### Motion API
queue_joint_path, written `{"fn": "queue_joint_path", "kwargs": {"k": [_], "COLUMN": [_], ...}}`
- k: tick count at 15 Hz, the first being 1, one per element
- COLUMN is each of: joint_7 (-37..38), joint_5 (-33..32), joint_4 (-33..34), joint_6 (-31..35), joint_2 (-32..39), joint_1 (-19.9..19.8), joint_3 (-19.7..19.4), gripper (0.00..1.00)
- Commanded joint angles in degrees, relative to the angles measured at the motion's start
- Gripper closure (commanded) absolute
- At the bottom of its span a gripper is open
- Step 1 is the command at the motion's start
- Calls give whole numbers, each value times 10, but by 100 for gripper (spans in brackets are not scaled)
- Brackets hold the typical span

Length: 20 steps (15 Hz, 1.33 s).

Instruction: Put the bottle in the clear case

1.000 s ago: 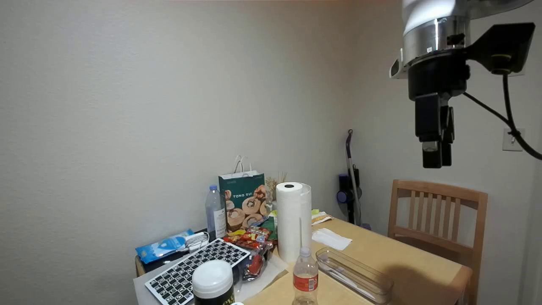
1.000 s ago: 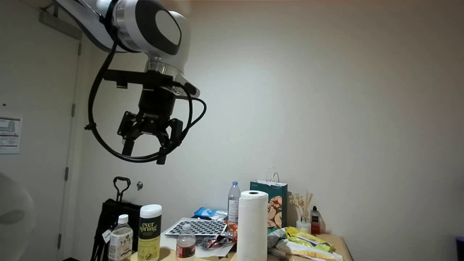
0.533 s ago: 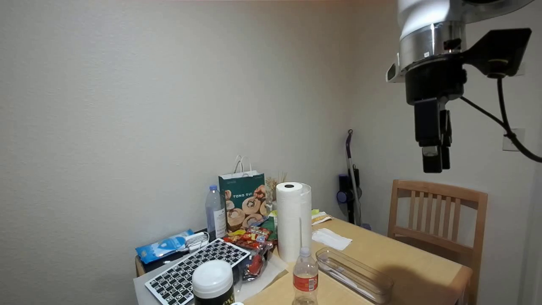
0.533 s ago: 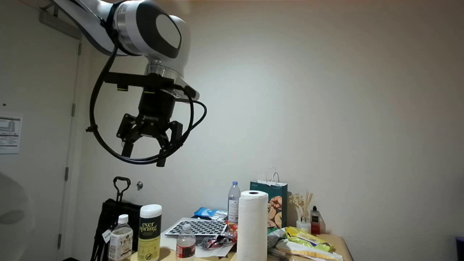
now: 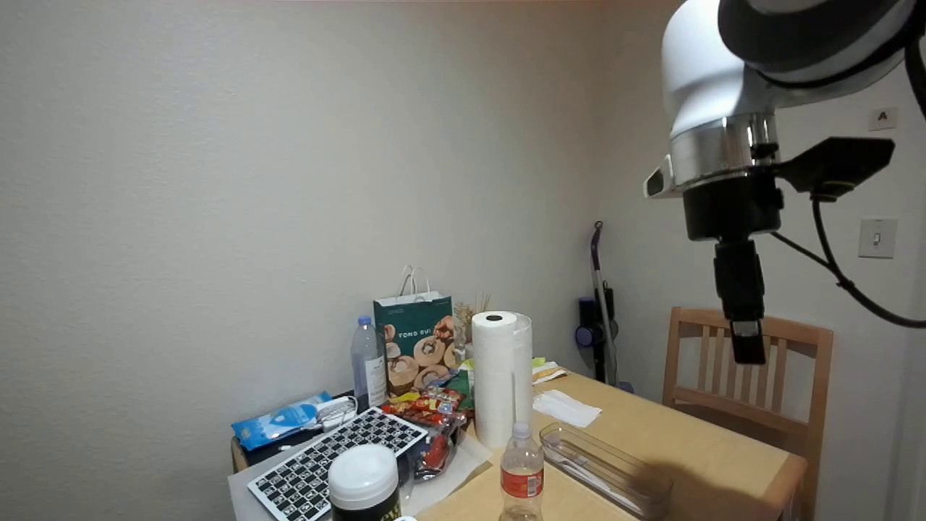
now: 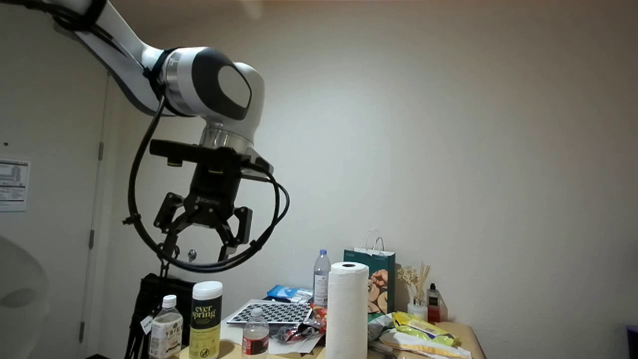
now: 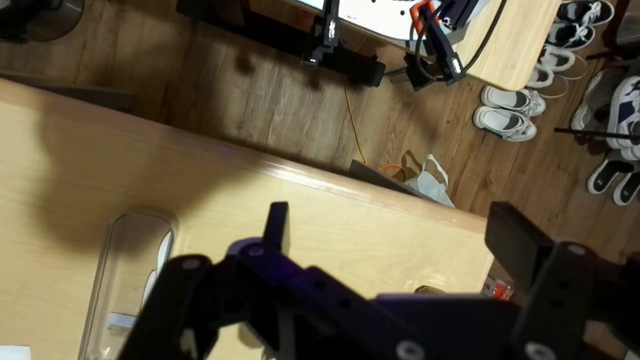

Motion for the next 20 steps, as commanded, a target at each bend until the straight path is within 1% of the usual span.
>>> {"fn": "queue_joint_path", "kwargs": {"k": [1,2,6,8,9,13,16,17,18,19,20], "joint_7": [-57,-24,-39,-65,-56,-84,-88,-81,-93,-75,-76], "joint_5": [-18,-4,-10,-9,-20,-10,-24,-36,-48,-27,-34], "joint_4": [-23,-16,-19,-17,-11,-2,11,14,19,-1,5], "joint_6": [22,13,14,45,57,142,191,208,214,196,203], "joint_2": [16,12,18,31,51,124,199,223,240,193,215], "joint_1": [12,7,10,27,29,49,45,41,40,41,39], "joint_3": [-10,-4,-7,-2,8,1,9,14,15,13,15], "gripper": [0,0,0,0,0,0,0,0,0,0,0]}}
